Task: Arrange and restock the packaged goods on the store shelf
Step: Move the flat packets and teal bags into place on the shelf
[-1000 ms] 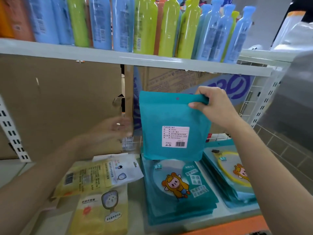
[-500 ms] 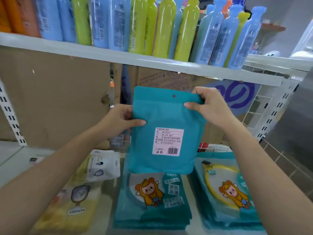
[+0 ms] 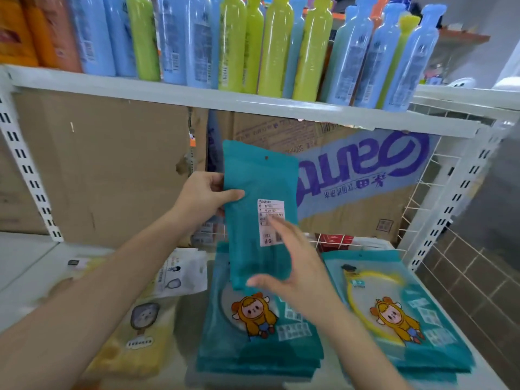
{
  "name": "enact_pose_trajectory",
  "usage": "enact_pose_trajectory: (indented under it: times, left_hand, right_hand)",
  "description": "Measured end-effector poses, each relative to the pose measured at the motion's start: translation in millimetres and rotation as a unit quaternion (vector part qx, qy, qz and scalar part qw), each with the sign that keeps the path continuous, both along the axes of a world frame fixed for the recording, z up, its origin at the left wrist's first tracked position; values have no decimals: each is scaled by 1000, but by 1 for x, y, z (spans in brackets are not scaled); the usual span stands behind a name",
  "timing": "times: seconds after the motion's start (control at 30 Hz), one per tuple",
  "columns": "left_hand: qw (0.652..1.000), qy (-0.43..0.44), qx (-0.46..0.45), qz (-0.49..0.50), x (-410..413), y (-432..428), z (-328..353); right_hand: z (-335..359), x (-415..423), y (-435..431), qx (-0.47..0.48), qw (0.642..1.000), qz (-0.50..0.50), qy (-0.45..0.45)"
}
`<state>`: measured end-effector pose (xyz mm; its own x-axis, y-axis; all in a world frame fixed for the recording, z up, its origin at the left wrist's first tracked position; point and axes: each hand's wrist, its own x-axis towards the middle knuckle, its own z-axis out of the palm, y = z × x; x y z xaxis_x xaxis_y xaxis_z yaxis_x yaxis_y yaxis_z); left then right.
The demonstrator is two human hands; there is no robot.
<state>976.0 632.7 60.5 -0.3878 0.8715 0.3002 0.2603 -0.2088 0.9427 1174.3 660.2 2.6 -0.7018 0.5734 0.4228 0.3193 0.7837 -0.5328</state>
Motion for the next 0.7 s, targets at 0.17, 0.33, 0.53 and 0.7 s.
enact_pose_trajectory:
  times: [0.17,0.33,0.53,0.7]
  left_hand:
    - [995,-90,-51,8,-3,3,-4]
    - [990,-111,-89,8,-7,6,-7]
    - [989,-109,-100,4,-5,14,-8]
    - [994,-50,-100,-8,-2,12,-10]
  right_hand:
    - [-28,-9,-13,6,1000,4,-23]
    - [-43,-8,0,51,990,-58,121]
    - [-38,0,8,40,964,-142,221]
    - [-27,12,18,-20,954,-166,247]
